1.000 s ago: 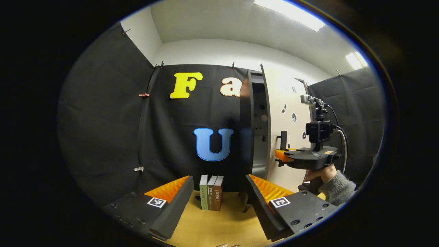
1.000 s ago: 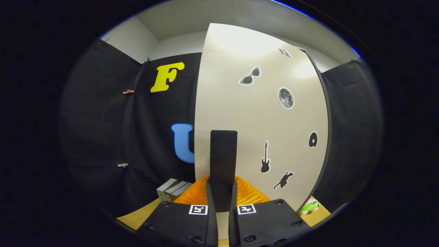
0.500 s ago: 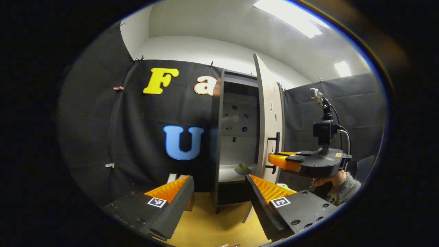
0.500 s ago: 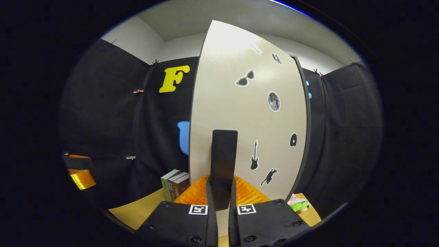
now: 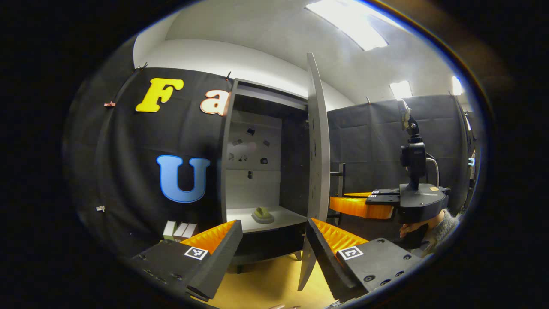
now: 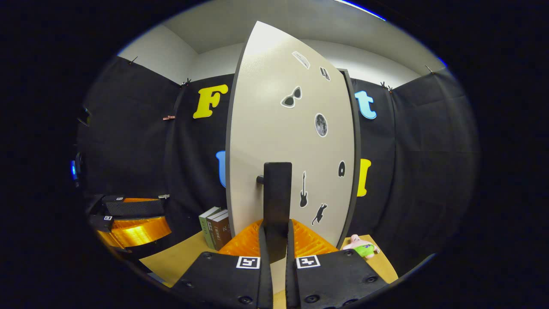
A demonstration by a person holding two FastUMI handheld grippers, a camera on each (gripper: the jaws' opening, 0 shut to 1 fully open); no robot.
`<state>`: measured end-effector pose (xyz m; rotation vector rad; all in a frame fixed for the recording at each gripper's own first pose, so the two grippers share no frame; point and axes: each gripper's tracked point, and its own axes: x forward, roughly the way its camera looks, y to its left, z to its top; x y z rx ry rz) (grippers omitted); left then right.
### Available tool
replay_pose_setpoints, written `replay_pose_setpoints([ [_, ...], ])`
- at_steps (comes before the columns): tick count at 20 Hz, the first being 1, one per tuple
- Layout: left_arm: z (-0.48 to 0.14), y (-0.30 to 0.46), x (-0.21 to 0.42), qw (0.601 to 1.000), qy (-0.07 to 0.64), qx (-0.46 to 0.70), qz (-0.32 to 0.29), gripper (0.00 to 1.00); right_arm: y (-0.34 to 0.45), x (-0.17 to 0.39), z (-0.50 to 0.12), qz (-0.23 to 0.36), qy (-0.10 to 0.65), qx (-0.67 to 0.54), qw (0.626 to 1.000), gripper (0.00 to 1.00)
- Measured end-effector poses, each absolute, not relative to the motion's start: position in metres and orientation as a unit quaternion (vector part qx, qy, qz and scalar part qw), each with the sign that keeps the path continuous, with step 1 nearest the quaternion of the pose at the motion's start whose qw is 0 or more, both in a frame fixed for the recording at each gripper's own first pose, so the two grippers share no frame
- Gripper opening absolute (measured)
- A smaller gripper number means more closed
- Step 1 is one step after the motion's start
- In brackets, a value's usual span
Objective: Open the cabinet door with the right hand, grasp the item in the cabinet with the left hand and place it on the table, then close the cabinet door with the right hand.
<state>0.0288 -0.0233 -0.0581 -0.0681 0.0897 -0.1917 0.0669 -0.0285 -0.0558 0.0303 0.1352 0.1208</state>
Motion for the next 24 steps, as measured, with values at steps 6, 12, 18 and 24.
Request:
replay_pose_setpoints([
  [6, -0.073, -0.086, 0.067, 0.984, 0.046, -0.044, -0.165, 0.92, -0.086, 0.035, -0.050, 0.016, 0.068, 0.037, 0.997, 0.15],
  [12, -0.078, -0.143, 0.097, 0.980, 0.041, -0.040, -0.191, 0.96, -0.120, 0.018, -0.047, 0.033, 0.070, 0.049, 0.996, 0.14],
  [18, -0.092, -0.171, 0.125, 0.985, 0.042, -0.035, -0.166, 0.94, -0.151, 0.008, -0.045, 0.068, 0.065, 0.024, 0.995, 0.14],
  [24, -0.099, -0.195, 0.149, 0.987, 0.047, -0.037, -0.149, 0.94, -0.165, 0.004, -0.043, 0.108, 0.066, 0.051, 0.991, 0.14],
])
